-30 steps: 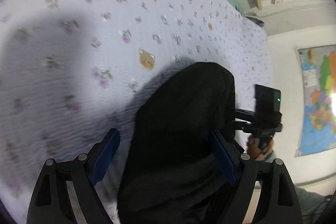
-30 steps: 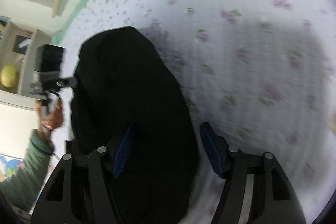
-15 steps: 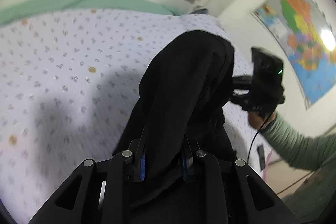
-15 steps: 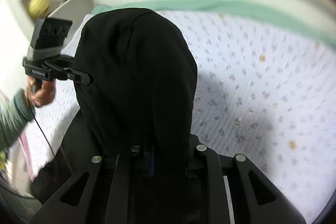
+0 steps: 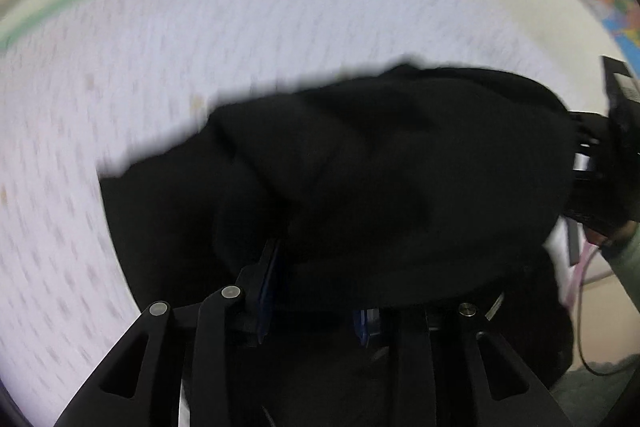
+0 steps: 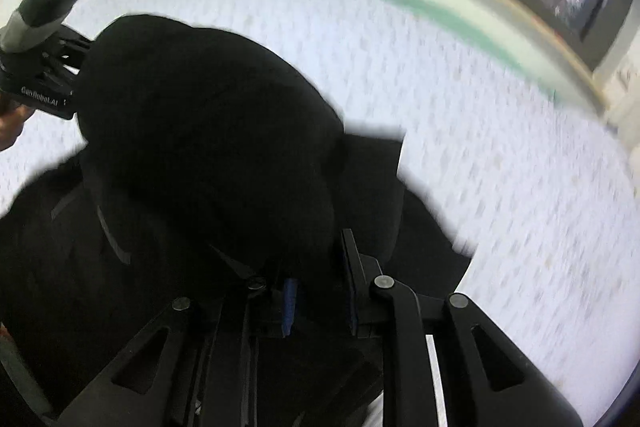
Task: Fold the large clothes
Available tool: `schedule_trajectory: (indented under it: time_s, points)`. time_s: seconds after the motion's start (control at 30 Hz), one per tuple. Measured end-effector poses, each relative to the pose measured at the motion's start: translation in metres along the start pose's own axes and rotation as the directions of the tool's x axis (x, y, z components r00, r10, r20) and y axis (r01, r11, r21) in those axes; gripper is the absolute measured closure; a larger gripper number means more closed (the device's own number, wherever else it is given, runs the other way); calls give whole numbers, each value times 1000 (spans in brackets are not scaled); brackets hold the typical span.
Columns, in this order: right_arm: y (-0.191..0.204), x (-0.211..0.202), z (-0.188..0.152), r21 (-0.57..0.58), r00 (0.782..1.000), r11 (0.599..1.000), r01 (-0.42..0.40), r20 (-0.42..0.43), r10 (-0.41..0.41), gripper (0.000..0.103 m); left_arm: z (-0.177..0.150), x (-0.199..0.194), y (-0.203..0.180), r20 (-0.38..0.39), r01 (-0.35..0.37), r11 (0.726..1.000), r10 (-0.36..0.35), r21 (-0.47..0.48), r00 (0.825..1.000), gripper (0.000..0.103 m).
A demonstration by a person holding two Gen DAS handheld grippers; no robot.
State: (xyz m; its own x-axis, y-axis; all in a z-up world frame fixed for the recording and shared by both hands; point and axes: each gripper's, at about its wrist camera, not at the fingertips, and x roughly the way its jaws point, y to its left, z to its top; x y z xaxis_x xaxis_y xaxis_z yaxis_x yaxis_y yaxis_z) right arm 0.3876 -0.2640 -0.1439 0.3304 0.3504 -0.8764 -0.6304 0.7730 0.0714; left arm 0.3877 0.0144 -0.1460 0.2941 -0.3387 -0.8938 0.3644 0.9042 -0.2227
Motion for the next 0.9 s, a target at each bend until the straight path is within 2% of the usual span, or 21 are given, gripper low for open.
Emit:
schedule_trajectory:
  time_s: [0.1,0.17,0.23,0.3,0.37,0.43,0.47,0.5,0.53,0.6,0.67,0.77,0.8,0.87,0.9]
  points:
    - [6,11,-35,33,995,998,-45,-91,47,79,-40,18,3,-62,-44,998,41,-39,997,70]
    - [2,11,-52,66,988,996,-63,-135,72,79,-63,18,9,-94,-47,996,39,-81,995,70]
    - [-7,1,-59,110,985,991,-73,-146,88,79,-75,2,15,-74,-32,991,23,-127,997,70]
    - [-23,-19,-54,176,986,979,-99,-112,119,78,-76,-22,19,-37,-30,988,24,-153,999,70]
    - [-47,-41,-44,234,988,963,-131,-54,147,74,-65,-56,18,45,-6,986,13,-164,999,70]
    - [-67,-66,-23,277,983,943,-183,46,177,62,-48,-83,15,123,38,986,-17,-165,992,70]
    - [-72,-76,-8,292,978,934,-205,101,183,56,-38,-96,13,170,73,984,-45,-163,984,65]
    - [-76,-81,9,304,971,925,-228,145,191,41,-26,-106,11,213,117,980,-82,-159,974,57]
    - [-75,-83,20,314,964,916,-249,175,202,26,-14,-113,8,245,161,974,-119,-157,962,53]
    - [-77,-80,42,339,952,897,-284,210,223,24,4,-113,1,275,224,962,-175,-159,945,50]
    - [-76,-61,60,373,961,889,-267,177,214,24,15,-105,-4,274,264,952,-215,-156,937,50]
    - [-74,-20,69,406,973,885,-229,101,205,26,21,-72,-10,218,294,943,-258,-156,941,50]
    - [-72,-4,66,416,976,884,-213,63,206,29,18,-61,-8,193,308,938,-276,-160,942,50]
    - [-56,26,47,432,976,880,-196,0,217,32,11,-31,-11,122,284,942,-265,-180,956,50]
    - [-54,44,39,444,973,876,-189,-39,229,32,3,-12,-13,70,244,949,-235,-197,970,51]
